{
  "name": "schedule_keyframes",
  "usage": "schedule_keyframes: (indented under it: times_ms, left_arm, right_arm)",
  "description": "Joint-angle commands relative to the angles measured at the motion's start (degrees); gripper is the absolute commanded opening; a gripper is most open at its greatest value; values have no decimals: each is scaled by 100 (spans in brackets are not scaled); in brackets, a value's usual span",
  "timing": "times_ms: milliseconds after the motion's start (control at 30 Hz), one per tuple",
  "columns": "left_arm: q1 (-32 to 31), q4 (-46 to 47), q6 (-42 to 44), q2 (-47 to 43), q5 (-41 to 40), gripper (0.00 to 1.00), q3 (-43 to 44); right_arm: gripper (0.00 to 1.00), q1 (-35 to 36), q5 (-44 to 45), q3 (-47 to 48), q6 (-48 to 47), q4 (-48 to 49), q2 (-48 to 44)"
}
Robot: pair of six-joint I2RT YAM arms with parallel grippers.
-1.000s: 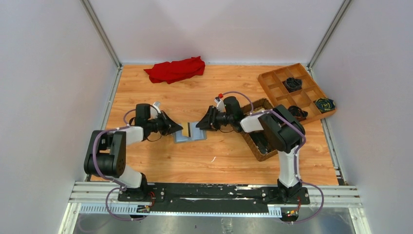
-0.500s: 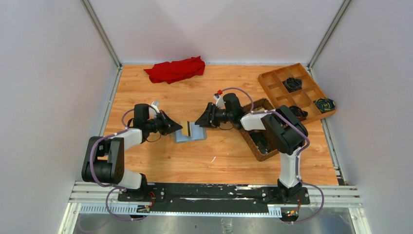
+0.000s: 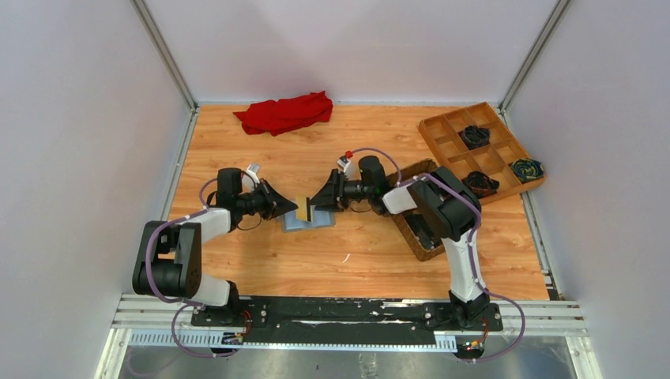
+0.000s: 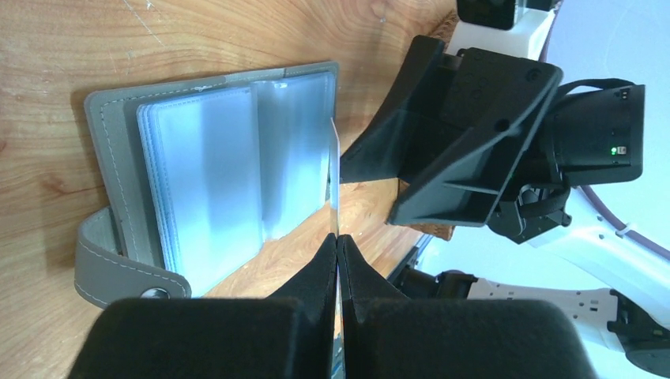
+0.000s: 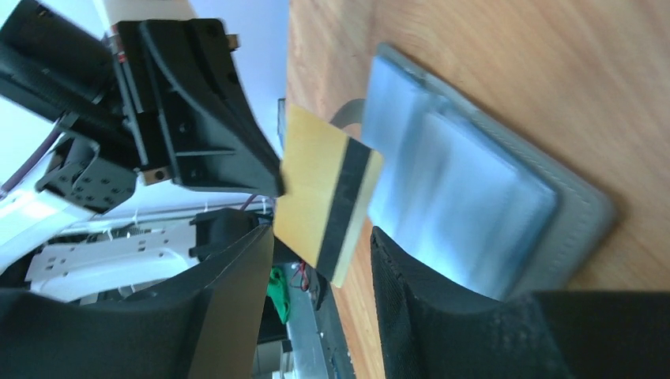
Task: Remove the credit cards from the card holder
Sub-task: Place the credit card in the storage box.
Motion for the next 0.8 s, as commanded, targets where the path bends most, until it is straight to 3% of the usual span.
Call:
schedule_keyframes:
  times_ms: [0,200,767]
  left_arm:
    - [34,34,-110,-64,129,0,139]
    - [32,34,-159,-108,130,0,227]
    - [39,36,-313,-459,117,0,203]
  right_arm:
    - [53,65,-596,290,274,697,175]
    - [51,65,-656,240,1067,1763,505]
    - [51,54,-363,-105,830,1647,450]
